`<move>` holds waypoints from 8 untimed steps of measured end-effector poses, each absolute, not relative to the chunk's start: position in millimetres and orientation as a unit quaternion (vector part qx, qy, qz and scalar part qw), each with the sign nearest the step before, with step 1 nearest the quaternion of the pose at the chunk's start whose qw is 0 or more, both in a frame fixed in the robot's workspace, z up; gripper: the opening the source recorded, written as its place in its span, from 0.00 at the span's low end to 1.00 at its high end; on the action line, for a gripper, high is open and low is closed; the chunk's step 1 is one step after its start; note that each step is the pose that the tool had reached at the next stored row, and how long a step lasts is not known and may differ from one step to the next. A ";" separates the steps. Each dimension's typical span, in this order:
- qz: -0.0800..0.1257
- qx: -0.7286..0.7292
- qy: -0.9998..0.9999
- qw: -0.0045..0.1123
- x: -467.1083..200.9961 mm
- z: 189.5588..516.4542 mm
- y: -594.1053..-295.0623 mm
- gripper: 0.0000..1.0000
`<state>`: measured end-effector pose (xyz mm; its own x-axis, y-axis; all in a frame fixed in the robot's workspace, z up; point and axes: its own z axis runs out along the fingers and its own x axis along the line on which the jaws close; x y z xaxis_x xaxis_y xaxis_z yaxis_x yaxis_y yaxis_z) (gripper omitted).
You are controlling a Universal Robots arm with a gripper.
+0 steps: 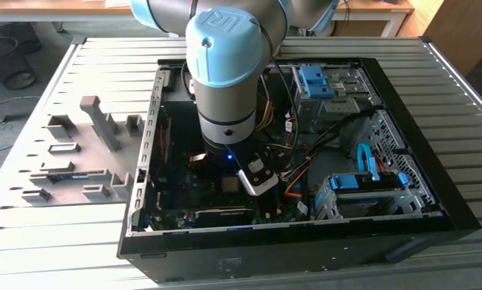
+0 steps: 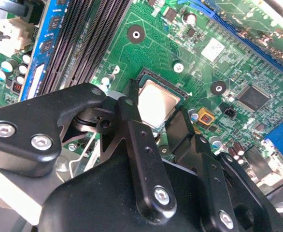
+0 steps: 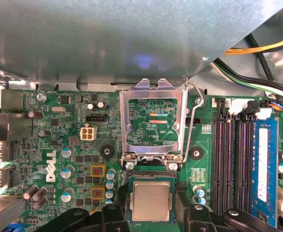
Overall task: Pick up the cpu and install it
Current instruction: 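Place the cpu into insertion slot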
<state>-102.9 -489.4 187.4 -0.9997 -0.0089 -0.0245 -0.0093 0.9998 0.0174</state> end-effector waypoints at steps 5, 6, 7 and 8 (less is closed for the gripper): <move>0.009 -0.005 1.000 0.012 -102.9 187.4 -489.4 0.47; 0.009 -0.005 1.000 0.012 -102.9 187.5 -489.4 0.47; 0.009 -0.005 1.000 0.012 -102.9 187.5 -489.4 0.47; 0.009 -0.005 1.000 0.012 -102.9 187.5 -489.4 0.47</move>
